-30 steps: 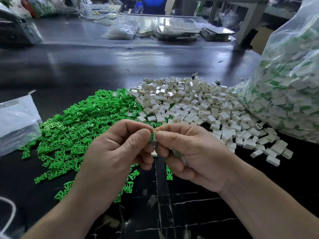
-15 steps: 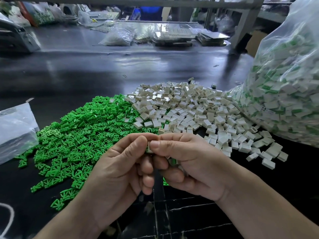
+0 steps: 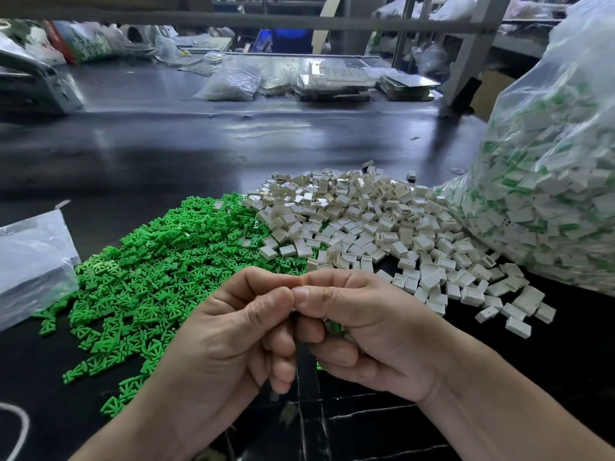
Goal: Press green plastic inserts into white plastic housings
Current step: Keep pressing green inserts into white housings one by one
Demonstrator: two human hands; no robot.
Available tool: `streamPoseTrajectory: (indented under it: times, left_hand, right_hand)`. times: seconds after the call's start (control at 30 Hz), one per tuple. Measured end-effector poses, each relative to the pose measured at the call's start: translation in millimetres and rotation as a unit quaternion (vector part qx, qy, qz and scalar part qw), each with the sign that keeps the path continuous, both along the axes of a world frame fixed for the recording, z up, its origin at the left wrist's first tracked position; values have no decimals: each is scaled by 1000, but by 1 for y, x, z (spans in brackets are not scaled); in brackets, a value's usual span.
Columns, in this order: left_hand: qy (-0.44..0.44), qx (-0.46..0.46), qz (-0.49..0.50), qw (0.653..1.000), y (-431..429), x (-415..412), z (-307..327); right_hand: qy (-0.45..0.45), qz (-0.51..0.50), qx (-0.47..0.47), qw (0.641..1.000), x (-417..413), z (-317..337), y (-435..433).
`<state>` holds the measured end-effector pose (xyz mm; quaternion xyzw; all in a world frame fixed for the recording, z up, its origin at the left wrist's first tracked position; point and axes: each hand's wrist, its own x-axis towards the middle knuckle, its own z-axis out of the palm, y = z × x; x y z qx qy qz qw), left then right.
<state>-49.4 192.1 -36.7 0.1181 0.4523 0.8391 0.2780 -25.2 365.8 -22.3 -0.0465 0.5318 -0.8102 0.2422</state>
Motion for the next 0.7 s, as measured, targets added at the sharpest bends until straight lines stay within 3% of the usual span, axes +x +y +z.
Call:
streamPoseTrajectory:
  times: [0.2, 0.33, 0.47, 0.7]
  left_hand:
    - [9, 6, 28, 1000, 4, 0, -4]
    - [115, -75, 93, 986, 5, -2, -4]
    - [309, -256, 180, 898, -1, 3, -4]
    - [419, -375, 236, 792, -1, 8, 1]
  right_hand:
    - [3, -19, -6, 1000, -2, -4, -5]
    - [2, -42, -23, 999, -4, -5, -6]
    - [-12, -47, -4, 999, -3, -3, -3]
    - [-31, -51, 29, 998, -6, -7, 1]
